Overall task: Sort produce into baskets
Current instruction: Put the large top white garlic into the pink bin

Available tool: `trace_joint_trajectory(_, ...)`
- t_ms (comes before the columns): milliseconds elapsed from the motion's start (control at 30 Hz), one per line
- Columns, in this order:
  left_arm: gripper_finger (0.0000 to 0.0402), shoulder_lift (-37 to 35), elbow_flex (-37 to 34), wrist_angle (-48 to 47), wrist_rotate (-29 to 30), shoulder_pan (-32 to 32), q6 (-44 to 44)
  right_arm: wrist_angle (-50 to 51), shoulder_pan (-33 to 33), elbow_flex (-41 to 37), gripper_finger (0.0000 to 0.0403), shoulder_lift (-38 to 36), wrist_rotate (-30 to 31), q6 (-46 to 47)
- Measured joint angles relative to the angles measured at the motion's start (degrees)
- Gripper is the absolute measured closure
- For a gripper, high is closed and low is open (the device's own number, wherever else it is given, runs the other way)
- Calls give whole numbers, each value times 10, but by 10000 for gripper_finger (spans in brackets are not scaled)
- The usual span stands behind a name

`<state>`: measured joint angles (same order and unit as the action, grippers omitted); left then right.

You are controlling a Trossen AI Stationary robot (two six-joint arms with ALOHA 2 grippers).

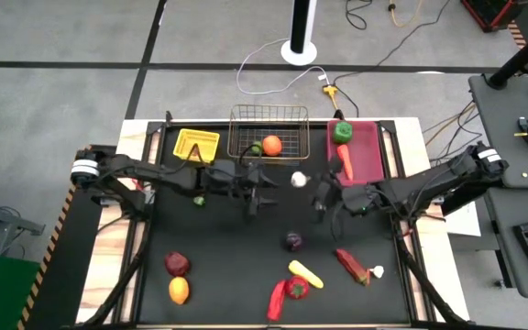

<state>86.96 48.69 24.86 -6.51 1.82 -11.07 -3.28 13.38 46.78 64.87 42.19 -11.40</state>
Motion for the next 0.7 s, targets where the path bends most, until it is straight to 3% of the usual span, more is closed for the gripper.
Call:
trace_joint_trajectory(100,153,-22,0,-49,5,-1,3,111,-50,35,254,-9,-19,116)
trace_joint_trajectory(267,156,-52,0,-112,31,-3,12,355,-166,105,254,4,-122,322)
trace_joint_trajectory(433,162,-66,-1,-144,31,-4,14,571,-268,147,254,25,-143,466)
trace_joint_trajectory(500,164,-69,-1,-155,31,-4,14,608,-301,150,254,31,-162,479)
trace_joint_trajectory(700,167,-65,-1,-155,31,-4,14,592,-367,124,254,52,-197,470)
